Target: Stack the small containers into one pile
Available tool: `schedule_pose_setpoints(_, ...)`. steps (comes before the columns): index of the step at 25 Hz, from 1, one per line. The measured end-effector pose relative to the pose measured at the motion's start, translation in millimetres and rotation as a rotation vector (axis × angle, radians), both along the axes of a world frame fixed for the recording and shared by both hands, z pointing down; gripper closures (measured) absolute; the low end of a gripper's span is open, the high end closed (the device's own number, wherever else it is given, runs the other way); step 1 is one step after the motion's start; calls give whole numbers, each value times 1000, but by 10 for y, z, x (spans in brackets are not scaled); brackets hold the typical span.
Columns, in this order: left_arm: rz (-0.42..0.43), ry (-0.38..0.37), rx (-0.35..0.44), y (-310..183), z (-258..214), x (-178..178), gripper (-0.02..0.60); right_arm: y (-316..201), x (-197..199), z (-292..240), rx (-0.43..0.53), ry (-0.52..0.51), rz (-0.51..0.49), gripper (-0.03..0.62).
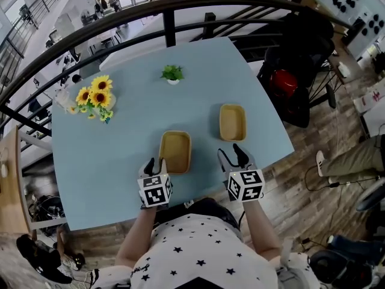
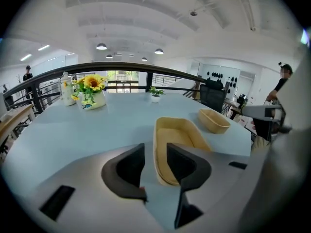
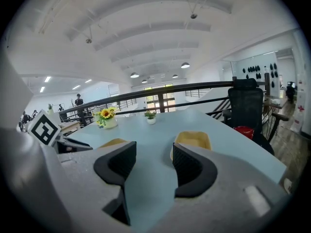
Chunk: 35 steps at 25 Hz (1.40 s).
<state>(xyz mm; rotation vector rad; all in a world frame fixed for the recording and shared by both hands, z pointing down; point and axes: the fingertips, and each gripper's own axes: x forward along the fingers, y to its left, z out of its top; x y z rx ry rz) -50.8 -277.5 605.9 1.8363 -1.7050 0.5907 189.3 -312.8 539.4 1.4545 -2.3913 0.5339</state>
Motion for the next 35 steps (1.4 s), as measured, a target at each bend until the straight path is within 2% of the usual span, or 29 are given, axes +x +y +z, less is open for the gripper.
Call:
schedule_pose_setpoints(10, 15, 104, 16, 185, -196, -112, 446, -705, 430, 216, 10, 105, 74, 375)
schedule_pose_setpoints(17, 8, 180, 59, 191, -343, -181, 446, -1122, 770, 607, -56, 213, 126, 375)
schedule_pose_setpoints(23, -9, 181, 52, 235, -320, -275, 446, -1359, 995, 804, -100, 230, 186, 376)
schedule_pose_setpoints(27, -20, 190, 51, 252, -318, -325, 446, -1467, 1058, 886, -128, 258, 209, 412)
schedule_pose_setpoints(35, -26, 184, 57, 217, -351, -367, 446, -1527, 1142, 965, -174, 318, 244, 526)
